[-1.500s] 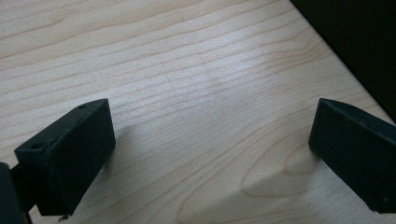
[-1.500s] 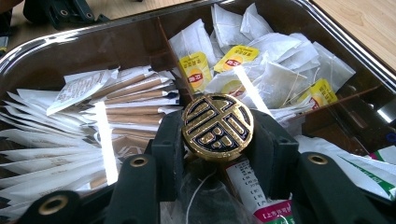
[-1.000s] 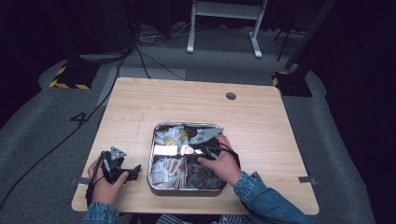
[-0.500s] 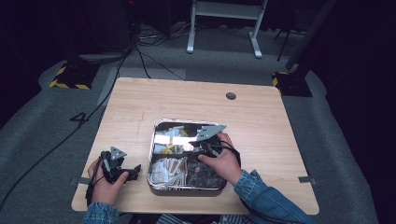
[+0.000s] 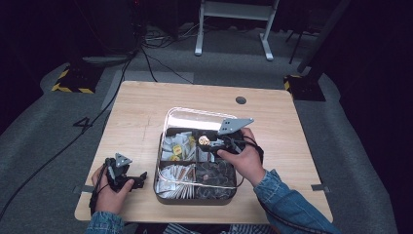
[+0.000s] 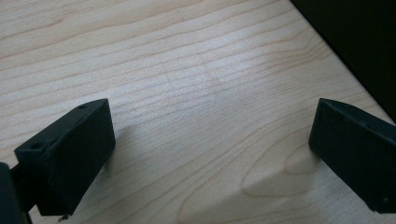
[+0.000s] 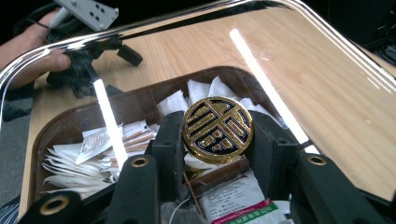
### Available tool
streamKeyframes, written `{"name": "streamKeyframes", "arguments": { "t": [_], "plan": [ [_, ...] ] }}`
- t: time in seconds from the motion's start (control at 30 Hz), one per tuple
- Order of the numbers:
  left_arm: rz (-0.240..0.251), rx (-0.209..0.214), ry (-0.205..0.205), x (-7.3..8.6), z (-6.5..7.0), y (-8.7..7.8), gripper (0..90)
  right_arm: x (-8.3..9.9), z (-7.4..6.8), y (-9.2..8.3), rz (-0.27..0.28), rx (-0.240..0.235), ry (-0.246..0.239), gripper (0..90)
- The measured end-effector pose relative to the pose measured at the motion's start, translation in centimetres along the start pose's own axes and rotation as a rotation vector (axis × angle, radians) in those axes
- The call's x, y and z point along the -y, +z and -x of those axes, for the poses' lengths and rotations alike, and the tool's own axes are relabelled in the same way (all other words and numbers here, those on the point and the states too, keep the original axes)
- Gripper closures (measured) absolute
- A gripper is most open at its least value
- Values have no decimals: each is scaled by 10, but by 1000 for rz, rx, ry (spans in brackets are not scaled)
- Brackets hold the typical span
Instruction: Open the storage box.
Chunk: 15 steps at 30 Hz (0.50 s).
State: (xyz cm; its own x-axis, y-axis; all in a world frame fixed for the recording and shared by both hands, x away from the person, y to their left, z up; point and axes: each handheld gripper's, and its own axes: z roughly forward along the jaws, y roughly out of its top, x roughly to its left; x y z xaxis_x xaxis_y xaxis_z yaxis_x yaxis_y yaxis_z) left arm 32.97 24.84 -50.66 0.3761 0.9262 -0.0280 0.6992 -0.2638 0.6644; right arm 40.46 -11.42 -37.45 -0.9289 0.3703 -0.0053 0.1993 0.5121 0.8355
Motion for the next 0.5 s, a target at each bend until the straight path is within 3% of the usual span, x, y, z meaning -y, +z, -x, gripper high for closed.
{"name": "streamKeyframes", "arguments": {
  "t": [0.5],
  "plan": [
    [0, 0, 0, 0, 0, 0, 7, 6, 21, -26, 10, 49, 35, 583]
  ]
}}
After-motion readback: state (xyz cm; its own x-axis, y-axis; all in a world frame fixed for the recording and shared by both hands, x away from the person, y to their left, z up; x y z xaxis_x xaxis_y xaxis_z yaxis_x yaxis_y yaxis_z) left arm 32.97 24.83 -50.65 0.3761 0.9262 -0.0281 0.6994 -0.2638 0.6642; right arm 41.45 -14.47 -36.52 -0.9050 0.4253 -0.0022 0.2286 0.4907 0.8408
